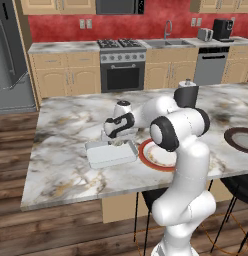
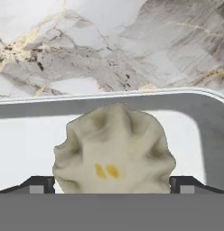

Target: Place two dumplings into each of the tupperware containers and then place the containers in the fridge.

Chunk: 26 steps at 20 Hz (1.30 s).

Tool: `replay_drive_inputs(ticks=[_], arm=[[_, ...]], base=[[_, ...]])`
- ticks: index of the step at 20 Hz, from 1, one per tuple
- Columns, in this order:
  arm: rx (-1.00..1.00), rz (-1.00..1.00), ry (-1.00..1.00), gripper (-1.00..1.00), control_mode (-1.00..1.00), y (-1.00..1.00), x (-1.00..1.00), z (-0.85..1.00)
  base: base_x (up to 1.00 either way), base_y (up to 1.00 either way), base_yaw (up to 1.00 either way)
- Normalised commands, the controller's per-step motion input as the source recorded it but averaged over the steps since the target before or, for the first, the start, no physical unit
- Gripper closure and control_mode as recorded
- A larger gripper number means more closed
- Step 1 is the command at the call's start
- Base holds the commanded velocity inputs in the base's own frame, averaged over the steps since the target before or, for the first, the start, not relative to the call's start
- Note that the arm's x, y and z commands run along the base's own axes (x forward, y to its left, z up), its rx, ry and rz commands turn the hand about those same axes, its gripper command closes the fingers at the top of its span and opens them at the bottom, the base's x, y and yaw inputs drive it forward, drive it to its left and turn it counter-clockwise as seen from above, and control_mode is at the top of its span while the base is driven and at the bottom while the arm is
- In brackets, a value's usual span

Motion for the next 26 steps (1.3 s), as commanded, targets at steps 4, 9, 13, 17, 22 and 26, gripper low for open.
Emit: replay_drive_inputs(ticks=[4,9,13,17,22,26], arm=[[0.0,0.0,-0.11,-1.0,-1.0,0.0,0.36,0.38],[0.0,-0.01,-0.02,-1.0,-1.0,0.0,0.12,0.41],[0.0,-0.04,0.14,-1.0,-1.0,-0.01,-0.47,0.21],[0.0,-0.03,0.09,-1.0,-1.0,-0.09,-0.92,0.0],[-0.01,-0.01,0.06,1.0,-1.0,-0.01,-0.34,0.0],[0.0,0.0,0.01,1.0,-1.0,-0.02,0.15,0.0]], base=[[0.0,0.0,0.0],[0.0,0.0,0.0],[0.0,0.0,0.0],[0.0,0.0,0.0],[0.0,0.0,0.0],[0.0,0.0,0.0]])
